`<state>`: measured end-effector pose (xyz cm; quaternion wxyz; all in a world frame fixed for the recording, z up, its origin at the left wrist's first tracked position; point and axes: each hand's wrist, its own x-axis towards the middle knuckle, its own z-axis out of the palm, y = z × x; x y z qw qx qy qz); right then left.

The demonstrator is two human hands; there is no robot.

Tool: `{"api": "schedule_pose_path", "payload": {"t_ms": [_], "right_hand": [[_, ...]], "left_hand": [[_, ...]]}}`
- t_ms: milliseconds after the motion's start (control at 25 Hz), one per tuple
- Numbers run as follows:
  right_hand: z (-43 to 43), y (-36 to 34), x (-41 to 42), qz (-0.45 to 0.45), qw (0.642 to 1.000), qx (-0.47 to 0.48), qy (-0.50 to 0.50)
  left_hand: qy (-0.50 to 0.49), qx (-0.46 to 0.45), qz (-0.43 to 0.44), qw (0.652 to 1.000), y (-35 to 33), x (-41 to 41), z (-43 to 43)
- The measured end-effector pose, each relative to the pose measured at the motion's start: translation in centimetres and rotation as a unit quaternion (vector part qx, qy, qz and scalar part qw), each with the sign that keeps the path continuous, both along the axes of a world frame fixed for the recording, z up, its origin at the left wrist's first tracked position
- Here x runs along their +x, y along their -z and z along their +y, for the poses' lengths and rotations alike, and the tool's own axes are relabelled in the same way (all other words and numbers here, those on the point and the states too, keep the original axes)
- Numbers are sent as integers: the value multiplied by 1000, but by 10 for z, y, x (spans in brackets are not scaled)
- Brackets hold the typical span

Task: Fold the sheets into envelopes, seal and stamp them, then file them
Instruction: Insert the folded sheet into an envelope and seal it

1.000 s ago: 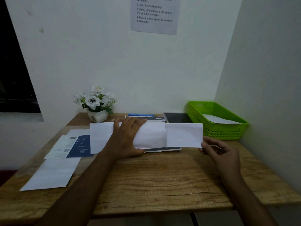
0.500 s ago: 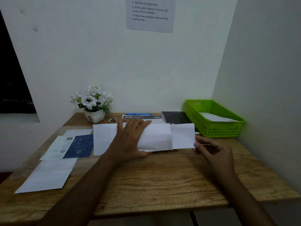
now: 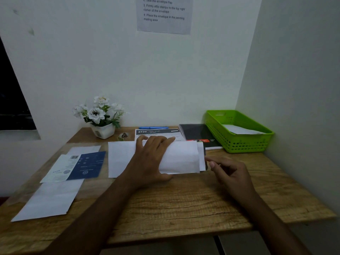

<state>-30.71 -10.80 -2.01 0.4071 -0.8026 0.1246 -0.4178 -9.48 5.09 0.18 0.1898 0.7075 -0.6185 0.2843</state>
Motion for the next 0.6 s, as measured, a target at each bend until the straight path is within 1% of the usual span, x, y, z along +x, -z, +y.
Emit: {"api": "schedule_pose_path", "payload": {"t_ms": [160,400,440,520,600], "right_hand": [[1,2,1,35,999,-40,-13],[2,4,3,67,995,-34,-60],[3,3,3,56,997,-30,-54],[2,1,3,6,1000,-19,-19],[0,-1,2,-46,998,25,21]], "left_hand": [[-3,4,-9,1000,2,-3,-3],[-8,12,-15,1000,2,-6,-4],[-11,10,-18,1000,1,-7,-3],[-13,6,-22,1000,0,-8,-2],[-13,8,-22,1000,-2,-9,-1]]}}
